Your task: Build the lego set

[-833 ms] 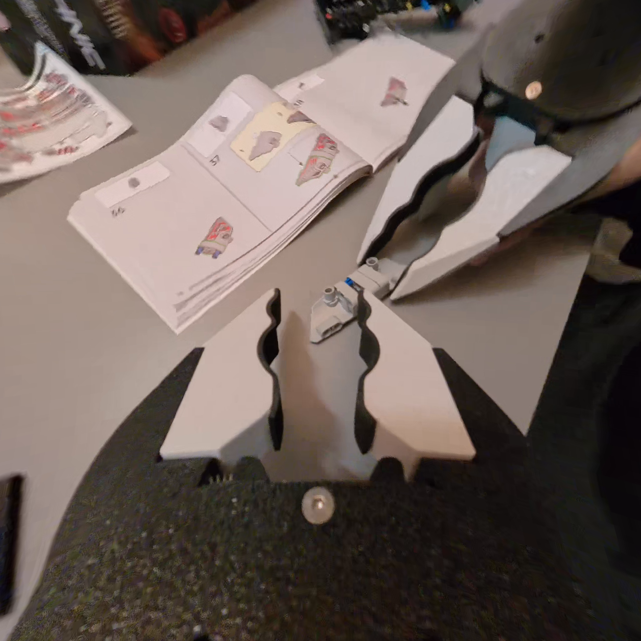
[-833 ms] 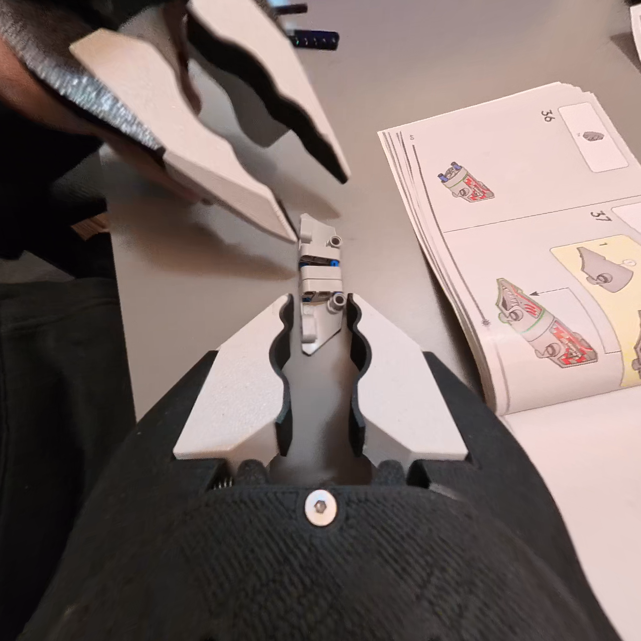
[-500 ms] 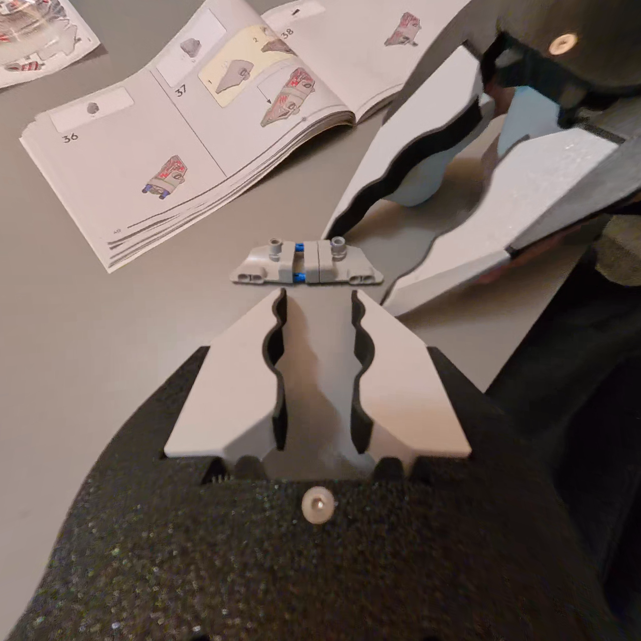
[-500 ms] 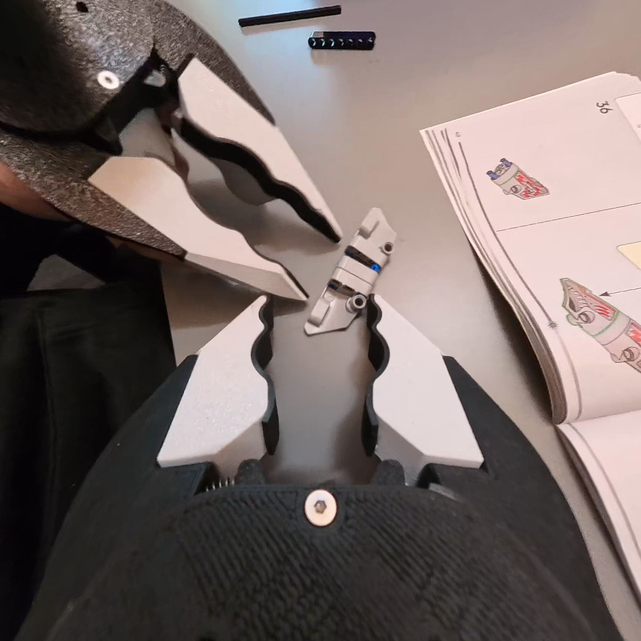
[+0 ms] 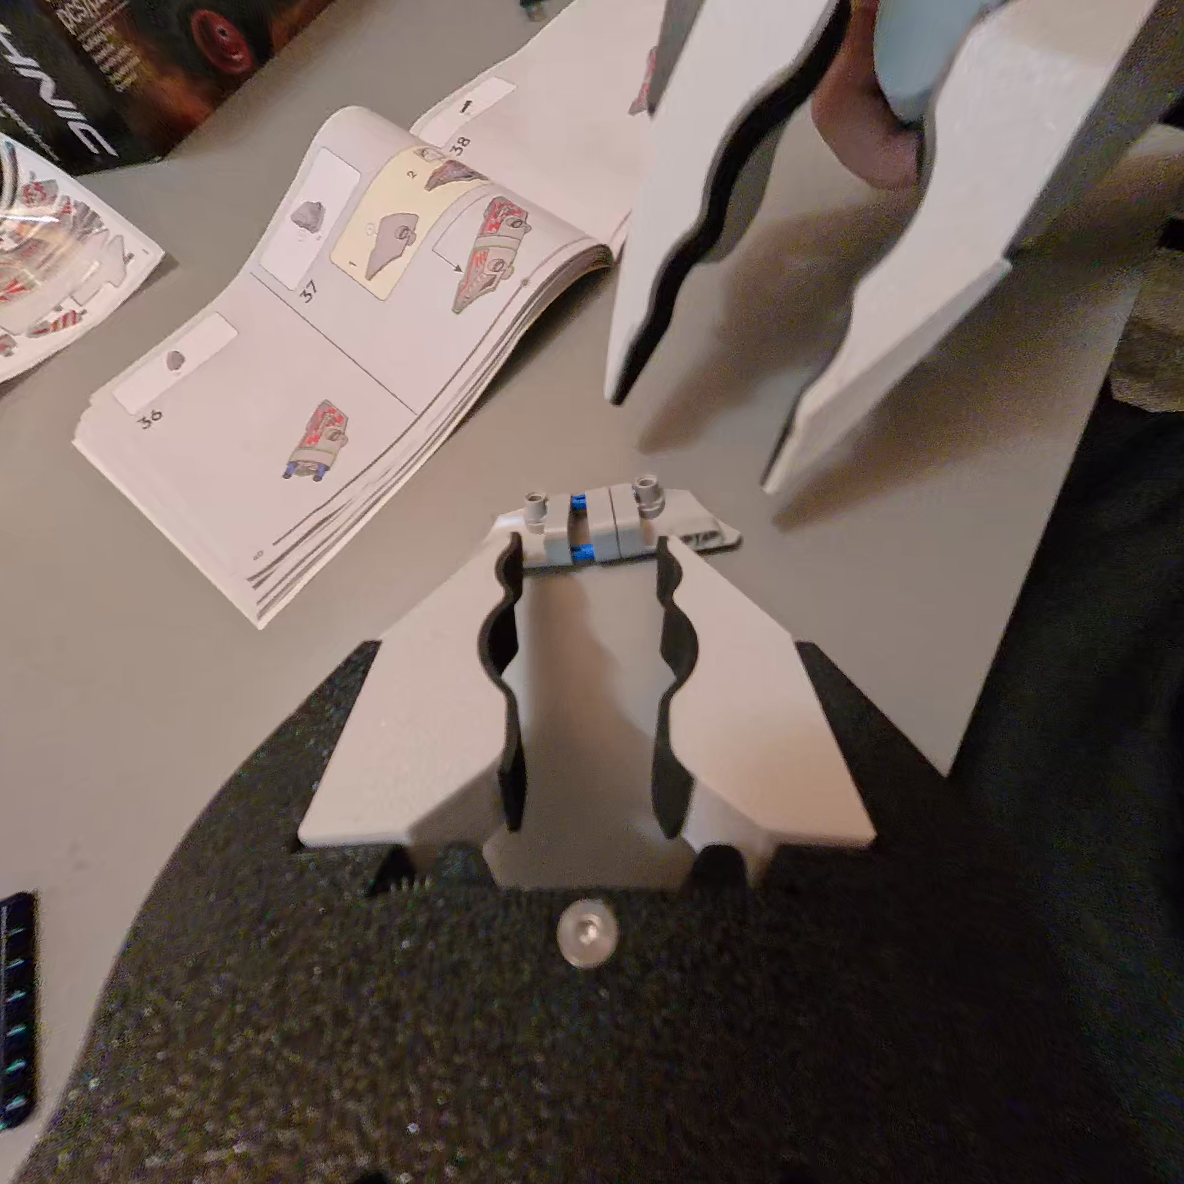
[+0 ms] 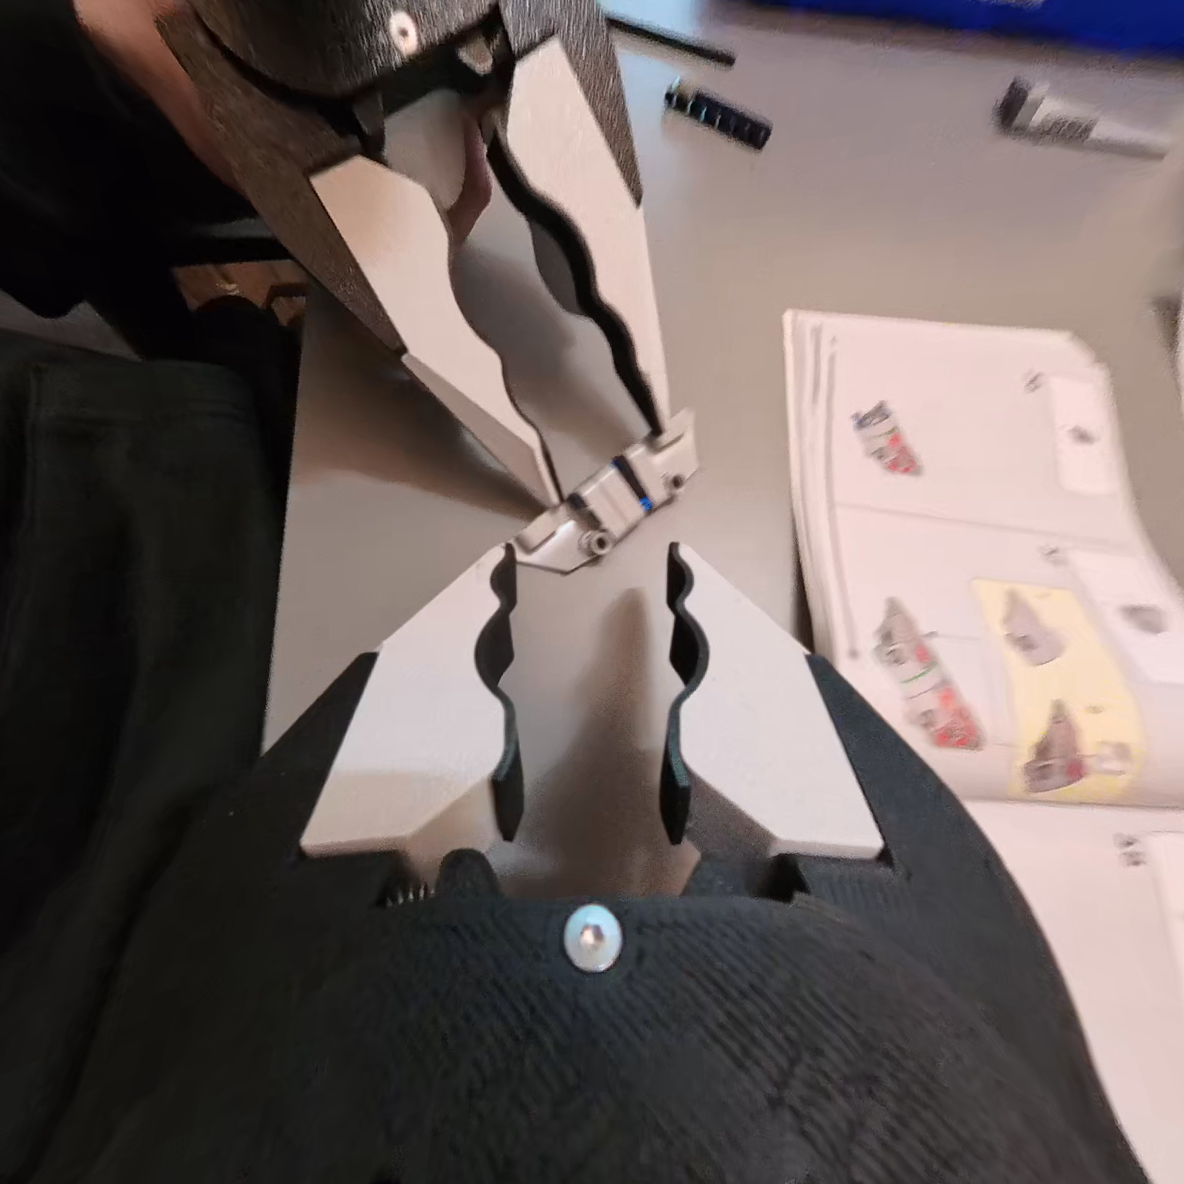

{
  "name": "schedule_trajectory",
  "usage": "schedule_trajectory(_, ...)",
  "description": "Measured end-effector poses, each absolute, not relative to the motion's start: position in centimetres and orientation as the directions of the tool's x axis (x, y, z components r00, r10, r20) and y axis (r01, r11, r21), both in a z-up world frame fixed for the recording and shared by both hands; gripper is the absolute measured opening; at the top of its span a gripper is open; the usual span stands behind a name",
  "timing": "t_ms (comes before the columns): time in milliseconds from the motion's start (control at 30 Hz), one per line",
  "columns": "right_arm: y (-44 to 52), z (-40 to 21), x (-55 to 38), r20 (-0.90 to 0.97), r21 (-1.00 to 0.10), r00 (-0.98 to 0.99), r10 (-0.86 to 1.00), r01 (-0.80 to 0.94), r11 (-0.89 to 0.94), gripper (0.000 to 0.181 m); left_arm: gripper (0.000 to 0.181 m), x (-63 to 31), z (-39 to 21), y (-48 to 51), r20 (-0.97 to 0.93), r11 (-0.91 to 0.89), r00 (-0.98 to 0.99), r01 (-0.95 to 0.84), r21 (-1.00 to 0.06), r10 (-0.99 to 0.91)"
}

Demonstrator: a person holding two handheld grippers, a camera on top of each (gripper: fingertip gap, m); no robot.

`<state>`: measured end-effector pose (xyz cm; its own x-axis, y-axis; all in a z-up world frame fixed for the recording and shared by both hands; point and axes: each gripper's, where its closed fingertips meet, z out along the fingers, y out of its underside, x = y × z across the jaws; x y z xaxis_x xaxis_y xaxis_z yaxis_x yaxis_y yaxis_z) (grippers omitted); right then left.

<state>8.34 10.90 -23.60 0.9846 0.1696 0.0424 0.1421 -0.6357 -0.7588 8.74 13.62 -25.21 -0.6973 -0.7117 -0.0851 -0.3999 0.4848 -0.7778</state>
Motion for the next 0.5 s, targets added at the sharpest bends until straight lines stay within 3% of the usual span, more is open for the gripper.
schedule_trajectory(33, 11.2, -23.1, 8.7, 0.075, -0.773, 0.978, 0.195, 0.18, -0.608, 0.042, 0.037, 8.8, -25.2, 13.6, -0.079, 0.48, -0.696, -0.405, -0.778, -0.714)
schedule_trajectory(300, 13.1, -23.8, 9.1, 0.173, -0.734, 0.895, 0.412, 0.396, -0.552, 0.042, 0.033, 8.7, -25.0, 13.3, 0.009, 0.401, -0.663, -0.464, -0.79, -0.748)
schedule_trajectory(500, 14.0, -24.9, 8.2, 0.137, -0.732, 0.863, 0.486, 0.419, -0.538, 0.043, 0.029, 8.8, -25.9, 13.4, 0.04, 0.411, -0.658, -0.516, -0.752, -0.752)
